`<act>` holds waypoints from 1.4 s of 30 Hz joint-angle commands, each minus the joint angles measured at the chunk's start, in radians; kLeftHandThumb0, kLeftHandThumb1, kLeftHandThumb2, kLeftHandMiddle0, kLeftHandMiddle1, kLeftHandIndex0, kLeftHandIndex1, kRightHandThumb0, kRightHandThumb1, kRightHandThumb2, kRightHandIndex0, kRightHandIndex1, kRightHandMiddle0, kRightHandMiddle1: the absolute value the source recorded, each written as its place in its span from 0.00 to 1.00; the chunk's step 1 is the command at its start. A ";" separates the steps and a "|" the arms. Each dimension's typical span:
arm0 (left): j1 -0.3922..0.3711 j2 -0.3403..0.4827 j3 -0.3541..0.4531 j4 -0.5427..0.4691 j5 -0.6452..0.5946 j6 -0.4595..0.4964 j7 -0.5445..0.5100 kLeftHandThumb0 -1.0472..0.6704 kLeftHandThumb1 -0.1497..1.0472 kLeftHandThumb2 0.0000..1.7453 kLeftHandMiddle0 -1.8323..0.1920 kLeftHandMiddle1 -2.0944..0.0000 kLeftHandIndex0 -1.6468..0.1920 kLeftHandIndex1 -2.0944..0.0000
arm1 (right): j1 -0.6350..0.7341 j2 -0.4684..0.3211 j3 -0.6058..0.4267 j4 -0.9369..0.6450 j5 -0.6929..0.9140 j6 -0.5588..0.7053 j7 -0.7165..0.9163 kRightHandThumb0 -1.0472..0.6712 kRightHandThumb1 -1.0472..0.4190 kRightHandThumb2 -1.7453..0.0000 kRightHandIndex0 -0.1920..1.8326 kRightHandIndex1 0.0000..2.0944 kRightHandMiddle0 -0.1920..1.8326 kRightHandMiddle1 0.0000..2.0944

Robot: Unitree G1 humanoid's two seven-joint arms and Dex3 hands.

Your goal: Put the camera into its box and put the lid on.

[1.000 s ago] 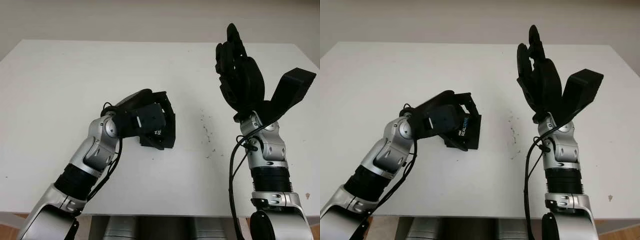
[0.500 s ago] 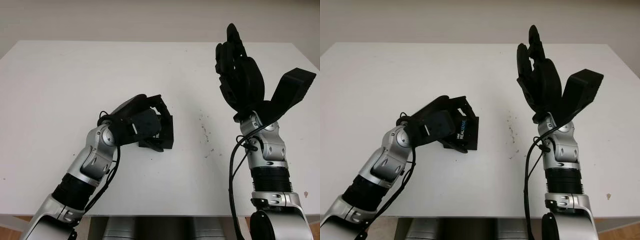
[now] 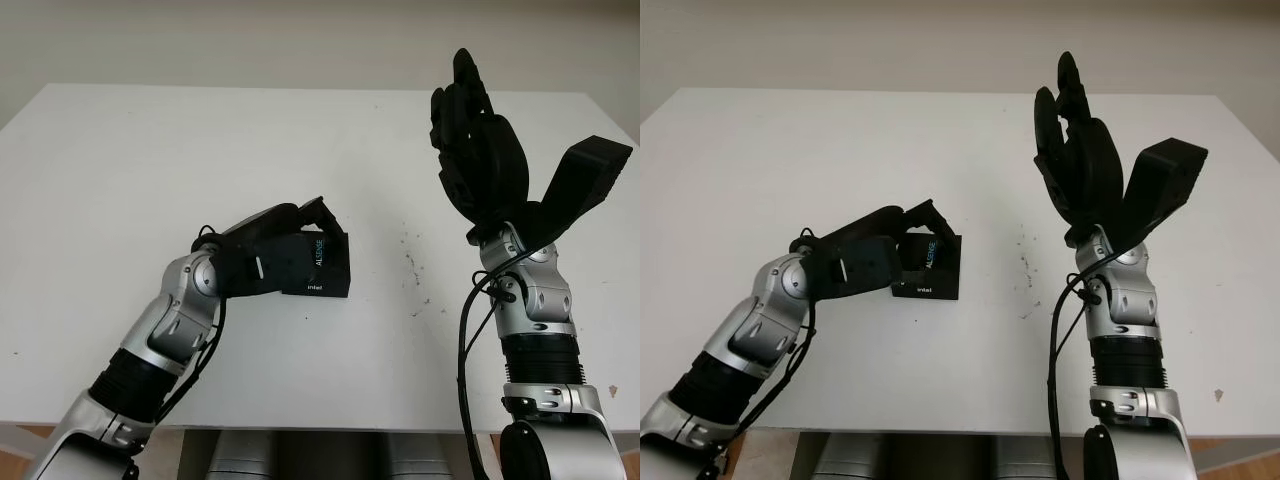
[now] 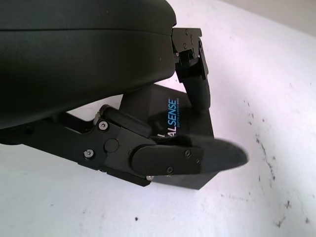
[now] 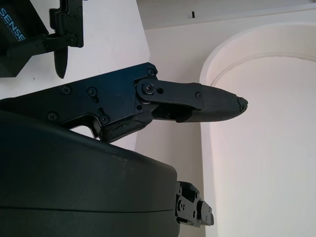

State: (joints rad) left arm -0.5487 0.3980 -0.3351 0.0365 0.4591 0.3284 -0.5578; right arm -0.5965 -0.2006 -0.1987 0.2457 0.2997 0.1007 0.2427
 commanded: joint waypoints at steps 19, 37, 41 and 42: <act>0.037 -0.010 0.266 -0.085 -0.175 -0.028 0.206 0.12 1.00 0.37 1.00 0.99 1.00 1.00 | 0.007 -0.017 0.009 -0.019 -0.046 -0.005 -0.006 0.18 0.00 0.69 0.00 0.00 0.00 0.00; -0.054 -0.048 0.556 0.317 -0.506 -0.324 0.408 0.12 1.00 0.31 1.00 1.00 1.00 1.00 | 0.044 0.003 0.036 0.016 -0.094 -0.020 -0.005 0.20 0.00 0.61 0.00 0.00 0.00 0.00; -0.062 -0.048 0.569 0.387 -0.541 -0.372 0.402 0.14 1.00 0.33 1.00 1.00 1.00 1.00 | 0.050 0.007 0.039 0.031 -0.091 -0.027 -0.001 0.21 0.00 0.61 0.00 0.00 0.00 0.00; -0.060 -0.053 0.571 0.395 -0.547 -0.380 0.406 0.14 1.00 0.33 1.00 1.00 1.00 1.00 | 0.052 0.007 0.040 0.030 -0.090 -0.021 -0.001 0.21 0.00 0.61 0.00 0.00 0.00 0.00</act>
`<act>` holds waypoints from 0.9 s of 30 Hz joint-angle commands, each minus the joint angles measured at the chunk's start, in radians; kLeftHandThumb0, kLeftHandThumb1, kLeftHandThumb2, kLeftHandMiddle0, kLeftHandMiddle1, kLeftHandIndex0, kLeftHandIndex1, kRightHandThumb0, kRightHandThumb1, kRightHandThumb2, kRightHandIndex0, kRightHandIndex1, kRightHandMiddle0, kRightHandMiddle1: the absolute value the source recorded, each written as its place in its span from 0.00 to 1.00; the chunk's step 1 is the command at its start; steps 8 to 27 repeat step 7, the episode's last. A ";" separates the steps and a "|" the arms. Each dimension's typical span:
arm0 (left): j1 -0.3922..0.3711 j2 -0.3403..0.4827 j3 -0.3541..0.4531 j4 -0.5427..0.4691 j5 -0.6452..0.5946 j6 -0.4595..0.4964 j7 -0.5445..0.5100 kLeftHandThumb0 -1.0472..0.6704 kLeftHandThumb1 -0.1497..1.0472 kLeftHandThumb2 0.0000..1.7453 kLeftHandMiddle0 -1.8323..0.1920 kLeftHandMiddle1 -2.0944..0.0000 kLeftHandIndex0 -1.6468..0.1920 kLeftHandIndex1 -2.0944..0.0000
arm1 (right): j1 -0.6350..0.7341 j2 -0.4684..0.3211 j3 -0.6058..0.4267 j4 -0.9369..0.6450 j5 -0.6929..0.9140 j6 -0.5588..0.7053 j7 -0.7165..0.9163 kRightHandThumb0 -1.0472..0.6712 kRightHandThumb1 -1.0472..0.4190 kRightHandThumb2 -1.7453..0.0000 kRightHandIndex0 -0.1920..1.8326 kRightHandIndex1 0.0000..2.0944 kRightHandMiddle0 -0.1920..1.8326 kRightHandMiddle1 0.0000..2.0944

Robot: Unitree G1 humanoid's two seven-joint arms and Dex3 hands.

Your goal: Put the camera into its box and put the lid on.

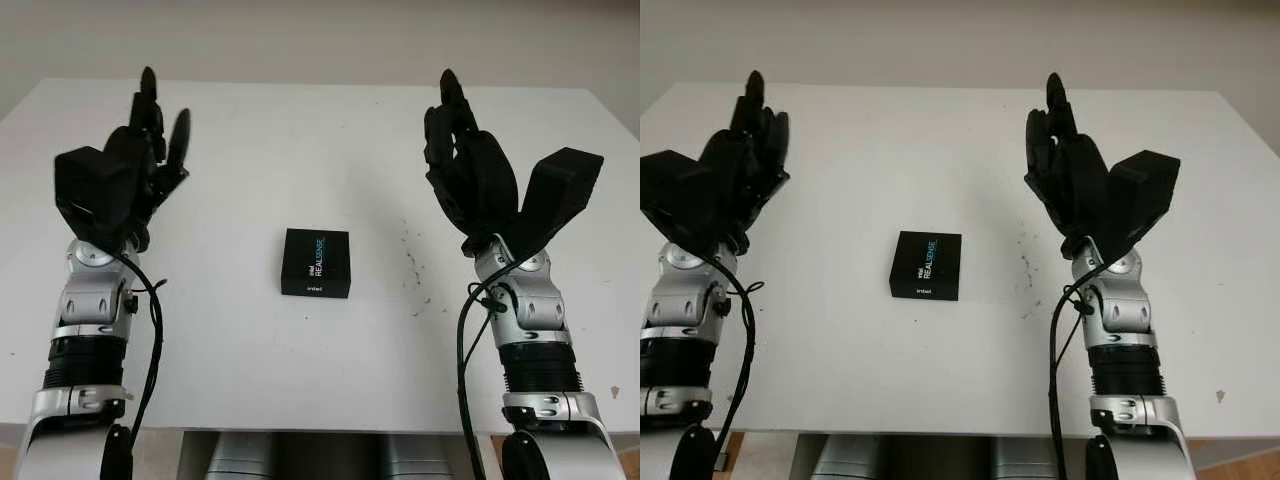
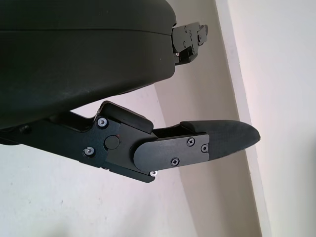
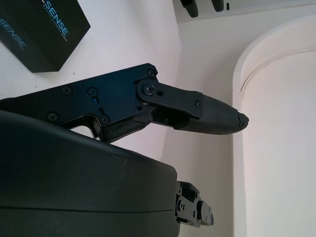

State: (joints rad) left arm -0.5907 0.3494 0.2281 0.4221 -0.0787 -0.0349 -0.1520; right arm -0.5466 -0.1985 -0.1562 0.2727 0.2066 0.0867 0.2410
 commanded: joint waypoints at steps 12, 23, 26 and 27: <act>0.004 -0.032 0.014 0.002 -0.042 -0.045 0.019 0.15 1.00 0.33 1.00 1.00 1.00 1.00 | 0.011 0.003 0.005 -0.017 0.002 0.030 -0.003 0.21 0.00 0.60 0.00 0.00 0.00 0.00; 0.004 -0.032 0.014 0.002 -0.042 -0.045 0.019 0.15 1.00 0.33 1.00 1.00 1.00 1.00 | 0.011 0.003 0.005 -0.017 0.002 0.030 -0.003 0.21 0.00 0.60 0.00 0.00 0.00 0.00; 0.004 -0.032 0.014 0.002 -0.042 -0.045 0.019 0.15 1.00 0.33 1.00 1.00 1.00 1.00 | 0.011 0.003 0.005 -0.017 0.002 0.030 -0.003 0.21 0.00 0.60 0.00 0.00 0.00 0.00; 0.004 -0.032 0.014 0.002 -0.042 -0.045 0.019 0.15 1.00 0.33 1.00 1.00 1.00 1.00 | 0.011 0.003 0.005 -0.017 0.002 0.030 -0.003 0.21 0.00 0.60 0.00 0.00 0.00 0.00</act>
